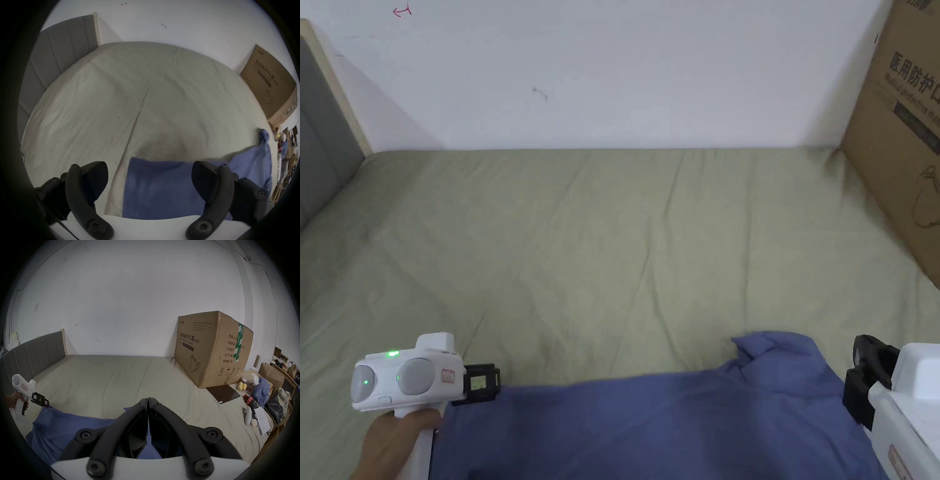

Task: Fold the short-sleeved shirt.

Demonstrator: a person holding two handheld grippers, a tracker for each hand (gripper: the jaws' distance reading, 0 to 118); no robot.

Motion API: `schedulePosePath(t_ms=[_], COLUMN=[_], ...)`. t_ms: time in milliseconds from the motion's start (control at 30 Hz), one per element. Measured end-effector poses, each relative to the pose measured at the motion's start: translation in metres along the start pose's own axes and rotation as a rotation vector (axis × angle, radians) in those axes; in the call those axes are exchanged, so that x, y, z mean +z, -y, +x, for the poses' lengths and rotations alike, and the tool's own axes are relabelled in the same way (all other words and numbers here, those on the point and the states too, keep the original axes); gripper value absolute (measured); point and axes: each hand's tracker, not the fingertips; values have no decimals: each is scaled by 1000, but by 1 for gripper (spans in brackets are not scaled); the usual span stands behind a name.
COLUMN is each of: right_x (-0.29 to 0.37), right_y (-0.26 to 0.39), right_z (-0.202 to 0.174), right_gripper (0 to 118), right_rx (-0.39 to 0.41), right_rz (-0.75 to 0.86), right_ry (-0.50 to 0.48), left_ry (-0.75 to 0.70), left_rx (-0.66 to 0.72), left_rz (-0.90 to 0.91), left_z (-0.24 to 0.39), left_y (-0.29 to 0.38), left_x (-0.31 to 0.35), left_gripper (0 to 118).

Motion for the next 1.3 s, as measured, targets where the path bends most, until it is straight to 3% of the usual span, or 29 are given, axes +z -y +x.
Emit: schedulePosePath(t_ms=[67,133,200,267,300,400,467,500,533,600,633,667,800,900,967,1033,1100,1133,1300], right_x=[-6,-12,-17,-23,-26,-49,-73,-86,-101,-134,-151,-163,-218,-235,-240,-233,-221,-216,-163], right_y=[3,6,9,12,15,19,21,23,26,38,44,48,73,83,88,87,80,77,48], right_z=[-1,-1,0,4,7,20,31,37,44,55,58,60,69,62,59,53,46,44,45], right_gripper=[0,0,0,0,0,0,7,18,43,87,102,103,102,86,62,48,2,2,2], right_rx=[3,1,-2,-21,-37,-67,-95,-97,-117,-83,-62,-54,-43,-56,-64,-82,-33,6,-35], right_rz=[-13,-25,-41,-62,-76,-128,-199,-238,-273,-353,-401,-419,-558,-635,-676,-666,-632,-617,-509], right_ry=[1,-1,1,-7,-10,-8,-2,-1,-6,12,14,12,-6,-1,-25,-38,-47,-42,-63], left_ry=[-3,-3,56,20,33,70,75,90,103,121,123,122,142,152,149,143,140,140,143], left_rx=[-26,-49,-74,-96,-106,-127,-129,-118,-104,-97,-97,-97,-77,-67,-63,-58,-48,-38,22], left_rz=[-6,-47,-75,-36,-13,38,119,142,170,192,205,208,225,223,211,204,201,198,209], left_z=[-1,3,9,10,11,22,25,26,18,18,18,19,12,7,4,0,0,-2,-2], left_y=[-1,5,9,8,7,9,11,11,12,14,14,18,21,24,24,27,30,32,45], left_x=[-13,-18,-22,-22,-19,2,17,26,26,40,46,57,65,64,58,58,60,61,81], left_gripper=[90,62,56,17,4,2,2,1,1,1,1,1,1,1,1,1,1,1,1])
